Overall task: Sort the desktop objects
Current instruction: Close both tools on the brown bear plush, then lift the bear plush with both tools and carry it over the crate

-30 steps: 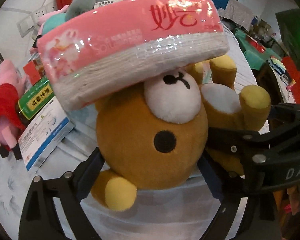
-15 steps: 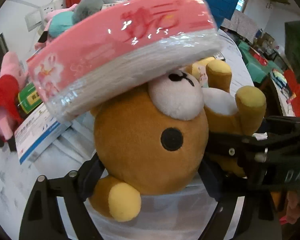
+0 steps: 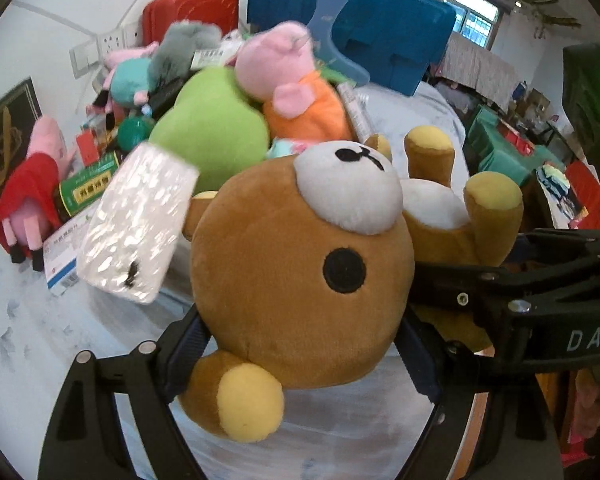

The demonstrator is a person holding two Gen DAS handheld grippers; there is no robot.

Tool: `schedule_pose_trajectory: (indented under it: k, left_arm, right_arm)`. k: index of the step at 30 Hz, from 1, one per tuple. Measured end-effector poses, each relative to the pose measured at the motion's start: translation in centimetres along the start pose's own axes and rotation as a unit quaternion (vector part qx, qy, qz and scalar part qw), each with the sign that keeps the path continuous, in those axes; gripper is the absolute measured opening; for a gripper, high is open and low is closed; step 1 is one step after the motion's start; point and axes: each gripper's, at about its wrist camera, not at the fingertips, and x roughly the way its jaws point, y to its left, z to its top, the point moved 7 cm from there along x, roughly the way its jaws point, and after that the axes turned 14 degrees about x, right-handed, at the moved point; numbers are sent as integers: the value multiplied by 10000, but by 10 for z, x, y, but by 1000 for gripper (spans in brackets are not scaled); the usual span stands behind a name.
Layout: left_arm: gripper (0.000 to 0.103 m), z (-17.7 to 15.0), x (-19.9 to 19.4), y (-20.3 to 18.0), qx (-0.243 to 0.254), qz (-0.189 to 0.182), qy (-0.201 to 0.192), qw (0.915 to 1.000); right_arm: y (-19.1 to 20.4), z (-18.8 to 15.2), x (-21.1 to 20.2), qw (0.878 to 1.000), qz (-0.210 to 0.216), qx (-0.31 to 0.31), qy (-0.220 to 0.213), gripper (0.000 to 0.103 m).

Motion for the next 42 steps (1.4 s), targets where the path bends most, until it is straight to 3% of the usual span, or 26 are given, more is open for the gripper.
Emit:
schedule_pose_trajectory:
  k: [14, 23, 30, 37, 42]
  left_arm:
    - [85, 62, -78, -73, -88, 897, -667, 9937]
    - [85, 113, -72, -101, -7, 981, -895, 9911]
    - [85, 171, -38, -110, 2, 980, -1171, 9883]
    - [85, 245, -3, -87, -101, 921, -1405, 9857]
    - [85, 279, 10, -69, -58, 990, -1429, 9848]
  right_arm:
    - [-34, 15, -115, 9929, 671, -712, -682, 77]
    - [-68, 48, -146, 9893, 725, -832, -954, 77]
    - [-95, 108, -146, 9876, 637, -925, -1096, 77]
    - [-99, 193, -142, 9839, 513, -1170, -1250, 77]
    - [-97, 236, -138, 9825, 583, -1183, -1313, 77]
